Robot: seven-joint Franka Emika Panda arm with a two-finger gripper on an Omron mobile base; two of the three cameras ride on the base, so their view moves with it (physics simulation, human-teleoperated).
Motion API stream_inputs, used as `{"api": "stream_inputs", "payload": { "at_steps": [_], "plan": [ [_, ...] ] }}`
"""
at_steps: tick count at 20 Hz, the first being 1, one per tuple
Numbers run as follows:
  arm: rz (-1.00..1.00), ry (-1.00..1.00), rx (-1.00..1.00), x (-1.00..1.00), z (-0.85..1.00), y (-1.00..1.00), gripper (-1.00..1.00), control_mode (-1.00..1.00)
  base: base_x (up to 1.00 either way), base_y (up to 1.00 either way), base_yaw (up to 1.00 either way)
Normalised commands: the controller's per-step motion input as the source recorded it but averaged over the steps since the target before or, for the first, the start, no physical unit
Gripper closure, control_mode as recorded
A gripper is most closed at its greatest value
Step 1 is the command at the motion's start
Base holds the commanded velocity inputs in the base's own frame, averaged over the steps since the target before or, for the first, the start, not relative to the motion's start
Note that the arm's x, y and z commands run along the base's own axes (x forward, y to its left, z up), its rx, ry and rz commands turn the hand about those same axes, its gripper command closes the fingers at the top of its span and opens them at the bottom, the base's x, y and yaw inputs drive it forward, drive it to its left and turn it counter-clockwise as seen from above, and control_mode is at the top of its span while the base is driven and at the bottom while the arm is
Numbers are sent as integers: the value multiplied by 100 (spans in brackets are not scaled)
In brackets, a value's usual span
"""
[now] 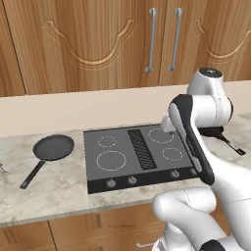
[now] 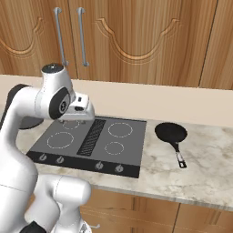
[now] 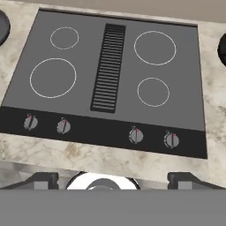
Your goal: Place both pans onto different burners. Then place the squash and the fish on different pans.
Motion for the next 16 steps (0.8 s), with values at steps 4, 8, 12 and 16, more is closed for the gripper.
{"api": "stream_inputs", "payload": {
  "at_steps": [4, 8, 12, 16],
  "plan": [
    [6, -4, -5, -42, -24, -37, -100, -100, 0, 0, 0],
    [6, 0, 0, -33, -20, -50, -100, -100, 0, 0, 0],
    [2, 0, 0, -9, -17, -62, -100, -100, 0, 0, 0],
    [0, 0, -7, 0, -26, -55, -100, -100, 0, 0, 0]
  ]
}}
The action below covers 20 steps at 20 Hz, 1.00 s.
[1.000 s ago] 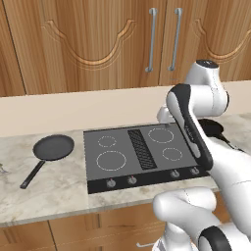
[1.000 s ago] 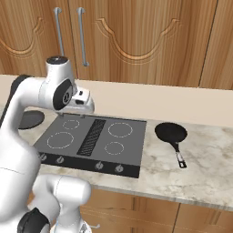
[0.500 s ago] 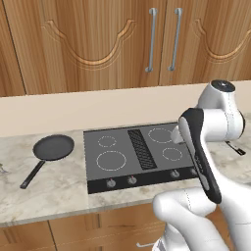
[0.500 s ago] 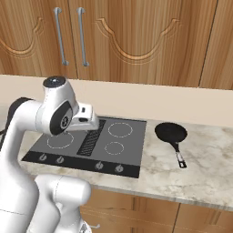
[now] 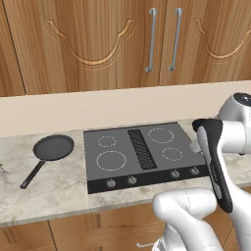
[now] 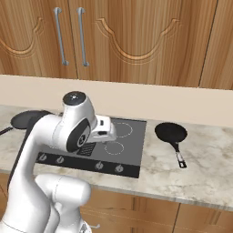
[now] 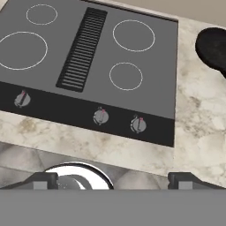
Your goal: Place both pans onto different burners. Then place the squash and the fish on different pans.
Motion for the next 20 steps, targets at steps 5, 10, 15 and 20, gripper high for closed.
{"api": "stream_inputs", "payload": {
  "at_steps": [5, 10, 15, 20],
  "plan": [
    [0, 0, -9, 0, -25, -56, -100, -100, 0, 0, 0],
    [0, 0, -10, 0, -27, -53, -100, -100, 0, 0, 0],
    [0, 0, -4, 9, -21, -53, -100, -100, 0, 0, 0],
    [0, 0, 0, 28, -16, -49, -100, -100, 0, 0, 0]
  ]
}}
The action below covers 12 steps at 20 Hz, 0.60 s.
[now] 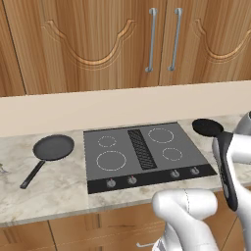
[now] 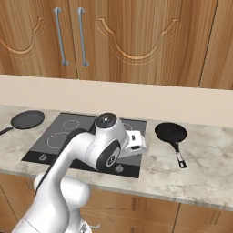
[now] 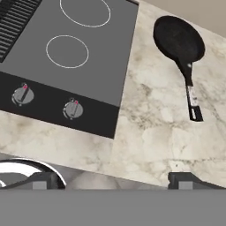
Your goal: Place both pans onto different burners. Then place the squash and the fish on different pans.
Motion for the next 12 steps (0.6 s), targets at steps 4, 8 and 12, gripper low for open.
{"api": "stream_inputs", "payload": {
  "at_steps": [4, 8, 12],
  "plan": [
    [0, 0, 0, 29, -11, -42, -100, -100, 0, 0, 0],
    [0, 0, 0, 37, -10, -39, -100, -100, 0, 0, 0],
    [0, 0, 0, 40, -9, -41, -100, -100, 0, 0, 0]
  ]
}}
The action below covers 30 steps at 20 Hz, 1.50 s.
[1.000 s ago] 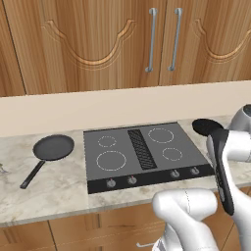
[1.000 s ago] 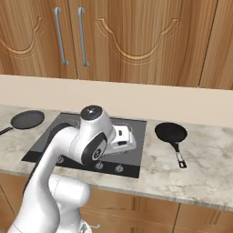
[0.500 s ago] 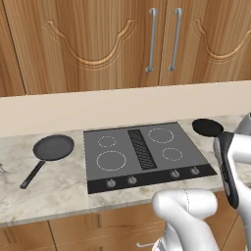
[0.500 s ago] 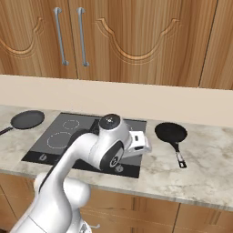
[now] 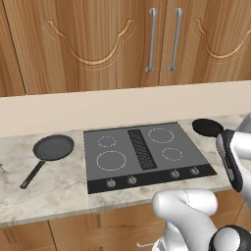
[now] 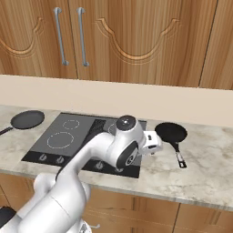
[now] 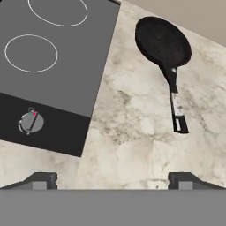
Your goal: Place both pans onto different burners. Then place the squash and the fish on different pans.
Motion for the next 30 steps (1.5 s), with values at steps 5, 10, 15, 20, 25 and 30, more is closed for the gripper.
{"api": "stream_inputs", "payload": {
  "at_steps": [5, 10, 15, 20, 25, 30],
  "plan": [
    [0, 0, 0, 40, -8, -43, -100, -100, 0, 0, 0],
    [0, 0, 0, 34, -11, -39, -100, -100, 0, 0, 0],
    [0, 0, 0, 32, -16, -33, -100, -100, 0, 0, 0],
    [0, 0, 0, 33, -23, -28, -100, -100, 0, 0, 0],
    [0, 0, 2, 29, -23, -27, -100, -100, 0, 0, 0],
    [0, 0, 7, 26, -24, -25, -100, -100, 0, 0, 0]
  ]
}}
